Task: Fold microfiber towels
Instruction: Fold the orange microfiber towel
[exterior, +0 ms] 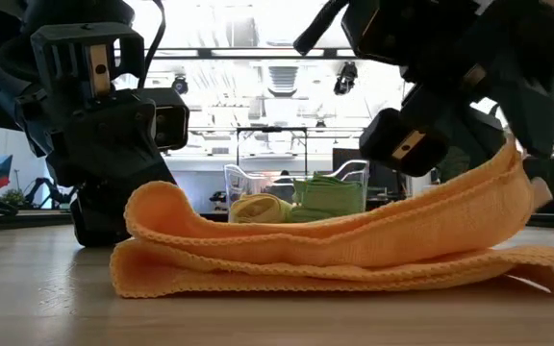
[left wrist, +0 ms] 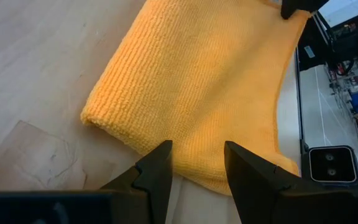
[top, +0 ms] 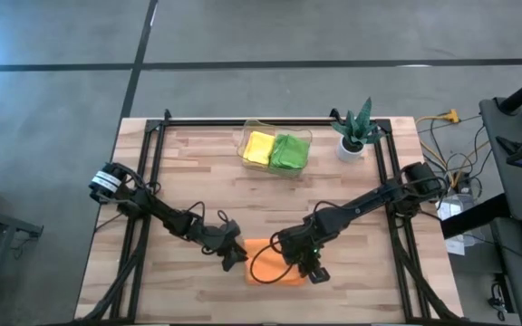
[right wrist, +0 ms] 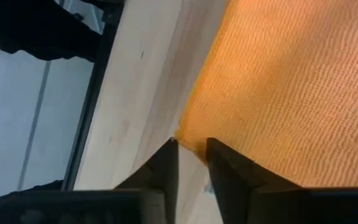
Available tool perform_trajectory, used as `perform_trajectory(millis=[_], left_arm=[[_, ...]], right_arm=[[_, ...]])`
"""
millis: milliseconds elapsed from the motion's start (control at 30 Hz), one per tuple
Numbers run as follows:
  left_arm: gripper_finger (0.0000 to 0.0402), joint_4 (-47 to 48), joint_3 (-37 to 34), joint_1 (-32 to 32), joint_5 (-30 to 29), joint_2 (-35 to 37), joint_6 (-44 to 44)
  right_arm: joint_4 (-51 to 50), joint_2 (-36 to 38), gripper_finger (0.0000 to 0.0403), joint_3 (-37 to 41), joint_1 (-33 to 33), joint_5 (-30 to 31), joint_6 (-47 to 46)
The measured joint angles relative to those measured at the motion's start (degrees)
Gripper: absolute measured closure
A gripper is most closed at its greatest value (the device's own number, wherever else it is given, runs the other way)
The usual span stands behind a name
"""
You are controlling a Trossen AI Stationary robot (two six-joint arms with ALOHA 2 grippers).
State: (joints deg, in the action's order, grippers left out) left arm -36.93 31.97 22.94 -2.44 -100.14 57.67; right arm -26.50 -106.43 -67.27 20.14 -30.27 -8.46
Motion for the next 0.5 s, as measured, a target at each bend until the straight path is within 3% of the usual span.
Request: perform_trajectory(millis=[300,400,500], left_arm=[[0.0272,-4.6,0.4,-0.1,0.6,0.6,-3.7],[0.0272,-5.3,2.1,-0.1,0.8,0.7,-11.7],[0.0272,-5.0,4.0,-0.1,0.7,0.7,-23.2]], right_arm=[[0.0,3.8,0.0259,-0.7,-0.2,1.5,-4.9],[2.2,6.8,0.0250,2.0,0.0,8.9,-8.8],[11.3,9.7,0.0246,7.5,0.7,18.2,-15.0]])
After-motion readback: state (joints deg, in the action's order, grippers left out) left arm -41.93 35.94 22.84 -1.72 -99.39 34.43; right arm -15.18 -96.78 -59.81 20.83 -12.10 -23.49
